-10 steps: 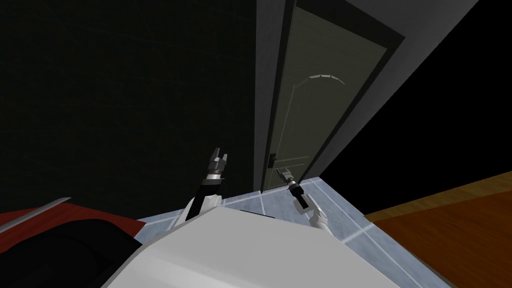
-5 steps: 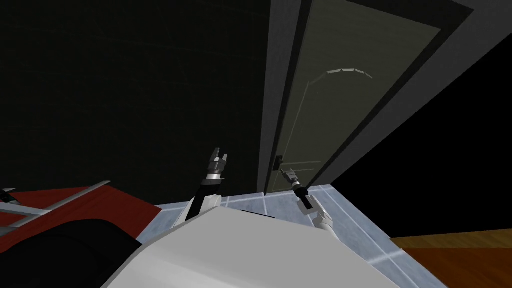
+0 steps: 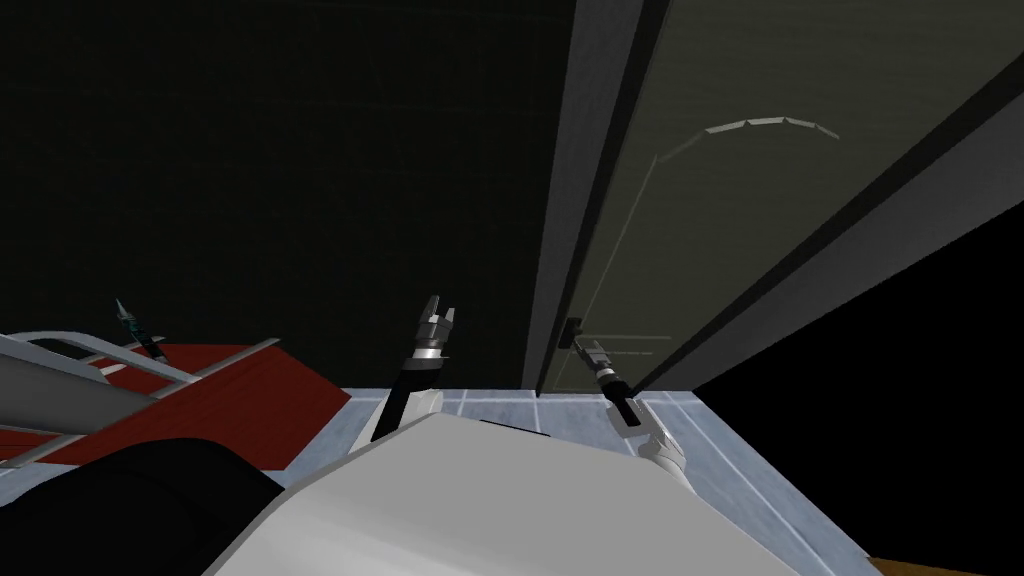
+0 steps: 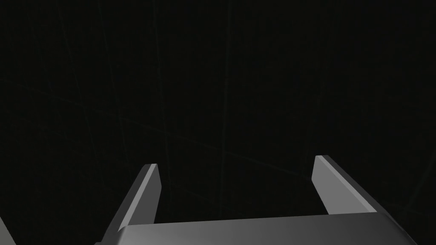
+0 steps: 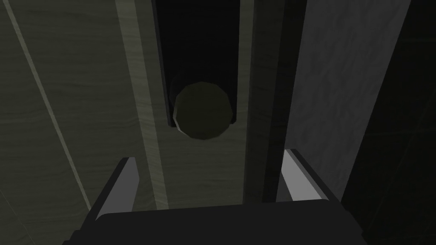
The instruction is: Pull the door open
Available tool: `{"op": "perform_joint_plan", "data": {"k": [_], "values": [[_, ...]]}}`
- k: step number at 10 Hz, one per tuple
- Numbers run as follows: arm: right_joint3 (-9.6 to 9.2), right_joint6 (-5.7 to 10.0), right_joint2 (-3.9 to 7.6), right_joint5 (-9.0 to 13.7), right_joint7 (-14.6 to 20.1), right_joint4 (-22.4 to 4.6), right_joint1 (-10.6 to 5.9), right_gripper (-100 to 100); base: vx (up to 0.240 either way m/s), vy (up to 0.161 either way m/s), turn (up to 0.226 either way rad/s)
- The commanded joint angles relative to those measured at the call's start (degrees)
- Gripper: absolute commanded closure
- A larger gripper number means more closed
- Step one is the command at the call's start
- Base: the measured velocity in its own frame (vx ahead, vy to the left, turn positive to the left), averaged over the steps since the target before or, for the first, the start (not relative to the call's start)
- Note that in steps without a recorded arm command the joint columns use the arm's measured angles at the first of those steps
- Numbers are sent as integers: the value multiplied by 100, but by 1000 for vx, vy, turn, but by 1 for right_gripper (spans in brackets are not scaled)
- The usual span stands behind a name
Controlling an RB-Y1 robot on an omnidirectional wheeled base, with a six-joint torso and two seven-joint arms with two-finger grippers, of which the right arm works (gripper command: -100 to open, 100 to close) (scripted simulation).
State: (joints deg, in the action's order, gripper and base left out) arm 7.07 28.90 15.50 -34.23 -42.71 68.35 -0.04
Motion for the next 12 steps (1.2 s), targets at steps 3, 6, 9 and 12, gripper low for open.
{"op": "perform_joint_plan", "data": {"k": [3, 6, 9, 12], "values": [[524, 31, -10, -105, 89, -33, 98, -100, 44, 19, 192], [937, 85, -10, -177, 148, -107, 155, -100, 43, 19, 222], [1265, 129, -9, -236, 198, -170, 201, -100, 37, 11, 183], [1394, 134, -28, -265, 213, -184, 230, -100, 27, 10, 122]]}}
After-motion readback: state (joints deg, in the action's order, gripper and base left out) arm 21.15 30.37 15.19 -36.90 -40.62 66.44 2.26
